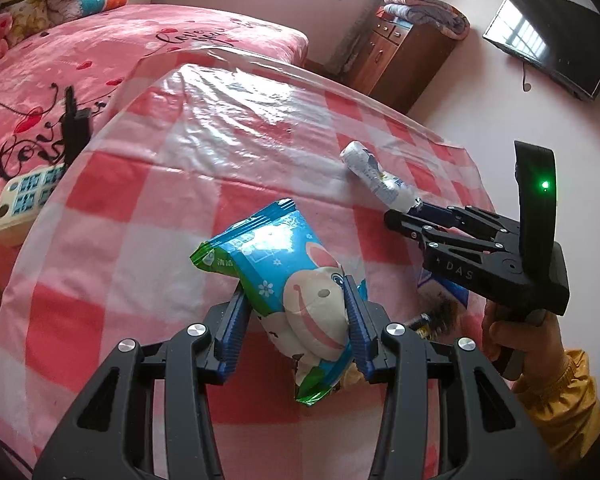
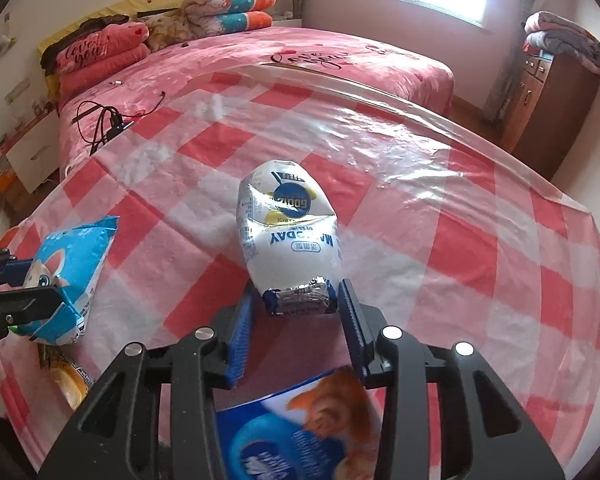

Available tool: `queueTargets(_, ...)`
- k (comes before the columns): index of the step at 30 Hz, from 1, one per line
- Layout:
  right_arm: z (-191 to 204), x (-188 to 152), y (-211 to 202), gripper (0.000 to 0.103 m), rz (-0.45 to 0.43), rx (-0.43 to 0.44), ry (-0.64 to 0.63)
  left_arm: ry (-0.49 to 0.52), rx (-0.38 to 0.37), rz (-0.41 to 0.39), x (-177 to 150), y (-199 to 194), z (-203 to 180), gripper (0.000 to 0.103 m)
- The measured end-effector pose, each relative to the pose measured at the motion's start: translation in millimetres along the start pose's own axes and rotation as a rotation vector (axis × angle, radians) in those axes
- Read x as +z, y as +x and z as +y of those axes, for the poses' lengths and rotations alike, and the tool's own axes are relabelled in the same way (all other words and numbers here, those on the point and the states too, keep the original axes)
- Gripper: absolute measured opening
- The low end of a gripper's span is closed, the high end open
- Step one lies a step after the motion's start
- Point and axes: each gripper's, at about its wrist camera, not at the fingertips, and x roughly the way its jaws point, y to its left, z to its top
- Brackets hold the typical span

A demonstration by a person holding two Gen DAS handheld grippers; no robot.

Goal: Collect trash
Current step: 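Grasp the white MAGICDAY milk bag with the right tool while the left tool holds the snack bag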

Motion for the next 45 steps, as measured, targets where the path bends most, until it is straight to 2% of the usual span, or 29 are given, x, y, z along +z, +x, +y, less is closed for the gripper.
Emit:
queueTargets(6,13,-9,-20,0.035,-0.036,0.021,0.034,-0.019,-0.005,-0.021,-8,-17,9,0.047)
queueTargets(16,55,-40,-47,0.036,-0.041,0.099,0.026,-0.027,-0.022,-0.031,-25,-37,20,0.047)
queueTargets(19,64,-48,-53,0.038,-0.036,0.088,0.022,-0.027,-0.026,-0.03,-29,-42,22,0.047)
queueTargets(20,67,-50,-55,0.044,-0.032,0.083,0.019,-0.027,-0.028,-0.031,-31,-44,23,0.047)
queueTargets(21,68,-51,-56,0.055,-0.031,0.083,0.021,-0.028,-0.03,-0.031,-32,-46,24,0.047)
queueTargets(24,71,-52,-59,0.073,-0.04,0.081,0.017,-0.029,-0.031,-0.03,-37,-51,27,0.047)
queueTargets(27,79,-47,-59,0.084,-0.046,0.047,-0.009,-0.032,-0.034,-0.029,-39,-54,30,0.047)
queueTargets(31,88,-34,-53,0.088,-0.054,0.041,-0.037,-0.043,-0.033,-0.036,-44,-60,37,0.047)
queueTargets(36,94,-24,-28,0.088,-0.001,0.04,-0.013,-0.063,-0.042,-0.049,-49,-68,47,0.047)
queueTargets(39,96,-24,-20,0.086,0.0,0.03,0.015,-0.078,-0.052,-0.058,-51,-72,53,0.047)
queueTargets(40,97,-24,-19,0.083,-0.003,0.028,0.021,-0.083,-0.055,-0.061,-51,-73,55,0.047)
queueTargets(42,98,-26,-16,0.066,-0.001,0.023,0.035,-0.09,-0.063,-0.066,-52,-76,59,0.047)
queueTargets(44,100,-29,-17,0.056,-0.01,0.006,0.038,-0.096,-0.068,-0.077,-52,-80,62,0.047)
queueTargets(45,101,-29,-18,0.057,-0.014,0.002,0.04,-0.099,-0.069,-0.082,-51,-82,63,0.047)
